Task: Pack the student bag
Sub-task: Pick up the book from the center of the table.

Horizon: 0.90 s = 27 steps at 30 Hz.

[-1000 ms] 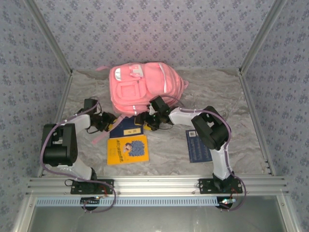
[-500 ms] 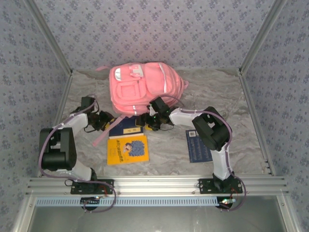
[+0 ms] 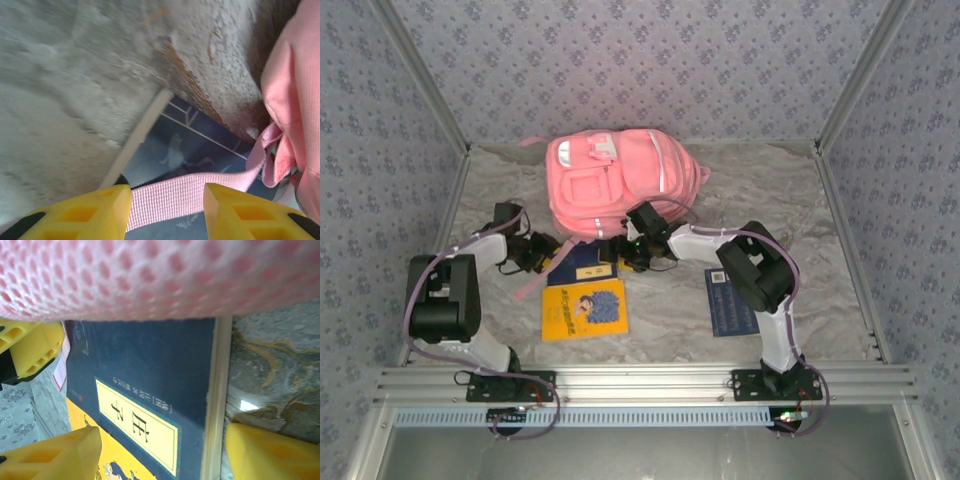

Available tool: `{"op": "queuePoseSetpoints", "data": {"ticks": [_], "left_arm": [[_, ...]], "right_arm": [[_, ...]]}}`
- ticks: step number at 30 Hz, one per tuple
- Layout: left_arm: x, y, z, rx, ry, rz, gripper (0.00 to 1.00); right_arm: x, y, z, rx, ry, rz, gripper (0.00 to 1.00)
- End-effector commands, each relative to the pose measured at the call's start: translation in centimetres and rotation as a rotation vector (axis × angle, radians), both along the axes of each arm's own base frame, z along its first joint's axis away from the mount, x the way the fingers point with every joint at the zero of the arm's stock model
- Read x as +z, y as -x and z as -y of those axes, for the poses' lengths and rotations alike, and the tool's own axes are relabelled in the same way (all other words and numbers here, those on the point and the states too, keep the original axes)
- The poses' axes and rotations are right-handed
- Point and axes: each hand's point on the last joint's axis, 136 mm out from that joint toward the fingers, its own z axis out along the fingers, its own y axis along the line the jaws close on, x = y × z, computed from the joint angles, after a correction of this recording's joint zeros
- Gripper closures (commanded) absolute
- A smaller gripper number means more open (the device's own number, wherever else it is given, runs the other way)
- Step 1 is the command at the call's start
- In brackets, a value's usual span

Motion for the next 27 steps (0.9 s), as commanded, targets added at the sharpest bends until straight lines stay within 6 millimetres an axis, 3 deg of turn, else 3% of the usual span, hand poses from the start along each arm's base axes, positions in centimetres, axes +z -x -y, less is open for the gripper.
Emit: {"op": "queuePoseSetpoints", "data": {"ticks": [1, 7, 14, 22, 27], "left_arm": [[-1.7, 1.3, 1.1, -0.026, 0.014, -0.081, 0.56], [-1.7, 1.3, 1.6, -0.044, 0.026, -0.081, 0.56], [-2.0, 1.5, 2.4, -0.067, 0.040, -0.088, 0.58], [-1.3, 1.2, 2.6, -0.081, 0.040, -0.069, 0.59], [0.7, 0.9, 2.3, -0.080, 0.018, -0.022, 0.59]], "right_arm": [[-1.1, 0.8, -0.6, 0.028, 0.032, -0.032, 0.32], [1.1, 1.2, -2.0, 0.025, -0.082, -0.091, 0.34], [4.1, 0.4, -3.5, -0.012, -0.201, -0.095, 0.44], [1.3, 0.9, -2.8, -0.023, -0.134, -0.142, 0.67], [0.6, 0.8, -1.3, -0.035, -0.067, -0.119, 0.93]]}}
